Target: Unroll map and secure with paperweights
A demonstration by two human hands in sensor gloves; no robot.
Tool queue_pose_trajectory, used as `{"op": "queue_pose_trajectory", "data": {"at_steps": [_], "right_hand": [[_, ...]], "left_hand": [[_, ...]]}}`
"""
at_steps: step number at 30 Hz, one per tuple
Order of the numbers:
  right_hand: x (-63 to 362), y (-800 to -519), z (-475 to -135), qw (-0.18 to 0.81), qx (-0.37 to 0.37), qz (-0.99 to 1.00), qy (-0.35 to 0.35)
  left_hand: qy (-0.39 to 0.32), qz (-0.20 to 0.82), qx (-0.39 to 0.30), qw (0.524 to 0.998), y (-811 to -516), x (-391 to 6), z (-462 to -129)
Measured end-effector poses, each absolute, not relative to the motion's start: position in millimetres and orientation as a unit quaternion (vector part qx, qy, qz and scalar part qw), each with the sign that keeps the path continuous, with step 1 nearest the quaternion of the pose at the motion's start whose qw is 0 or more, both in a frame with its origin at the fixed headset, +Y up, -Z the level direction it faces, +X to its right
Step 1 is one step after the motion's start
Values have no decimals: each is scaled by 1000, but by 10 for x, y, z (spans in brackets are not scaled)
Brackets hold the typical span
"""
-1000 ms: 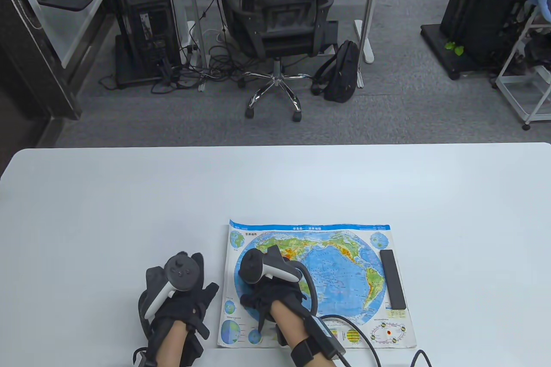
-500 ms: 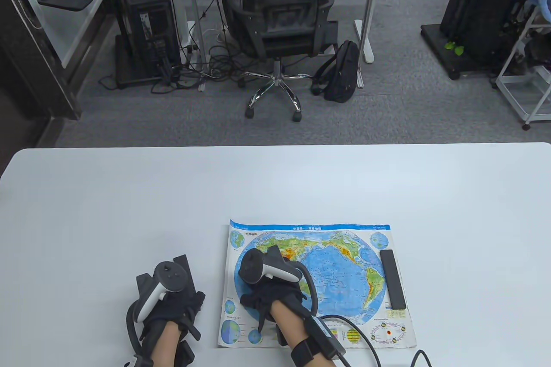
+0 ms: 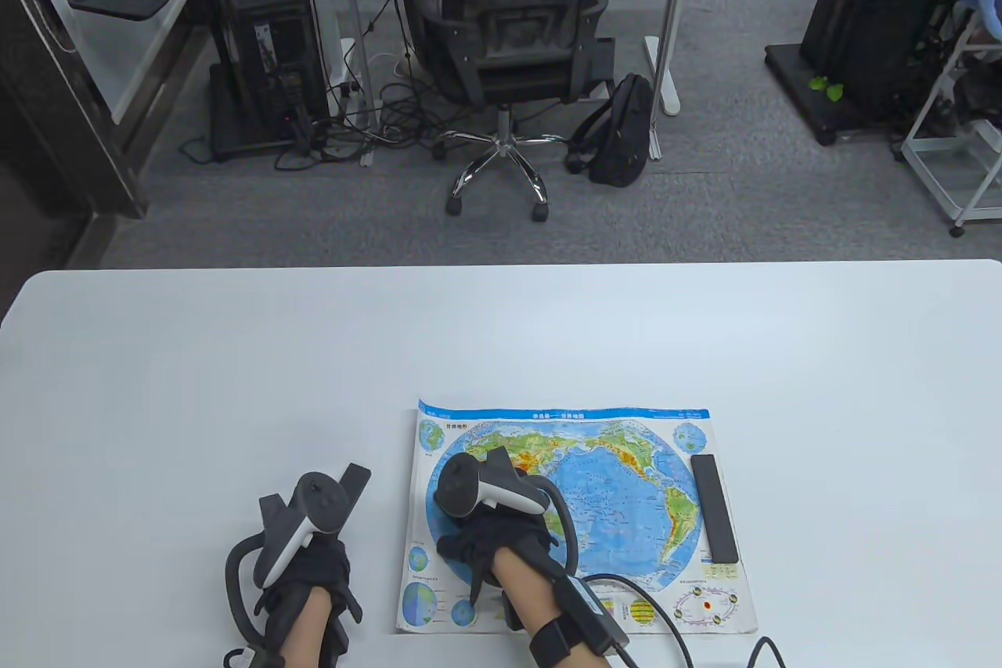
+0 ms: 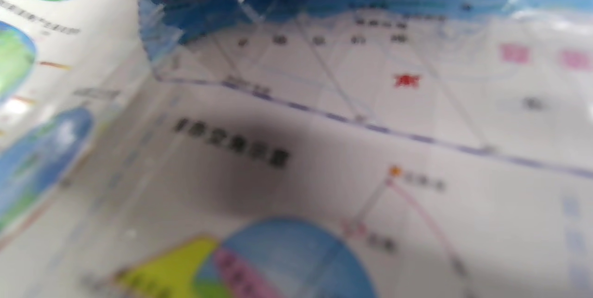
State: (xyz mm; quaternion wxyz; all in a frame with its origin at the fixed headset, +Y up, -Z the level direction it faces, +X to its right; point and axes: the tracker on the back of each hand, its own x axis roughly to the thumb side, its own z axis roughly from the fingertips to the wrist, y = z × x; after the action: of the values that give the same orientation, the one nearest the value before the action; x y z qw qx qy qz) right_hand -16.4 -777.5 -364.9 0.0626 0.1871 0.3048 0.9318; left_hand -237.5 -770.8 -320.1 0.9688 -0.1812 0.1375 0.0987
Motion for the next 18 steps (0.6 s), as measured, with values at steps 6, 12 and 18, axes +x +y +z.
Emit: {"op": "queue_pose_trajectory", "data": {"at_steps": [6, 12, 18], "right_hand": [[-164, -7775, -3649, 63, 187, 931, 306], [-162, -7778, -3649, 64, 187, 931, 306], [-159, -7776, -3646, 64, 188, 931, 308]], "left_hand": [[124, 69, -139, 980, -7666, -2373, -3224], [139, 96, -93, 981, -7617, -2433, -3203], [138, 194, -53, 970, -7527, -2463, -3135]]}}
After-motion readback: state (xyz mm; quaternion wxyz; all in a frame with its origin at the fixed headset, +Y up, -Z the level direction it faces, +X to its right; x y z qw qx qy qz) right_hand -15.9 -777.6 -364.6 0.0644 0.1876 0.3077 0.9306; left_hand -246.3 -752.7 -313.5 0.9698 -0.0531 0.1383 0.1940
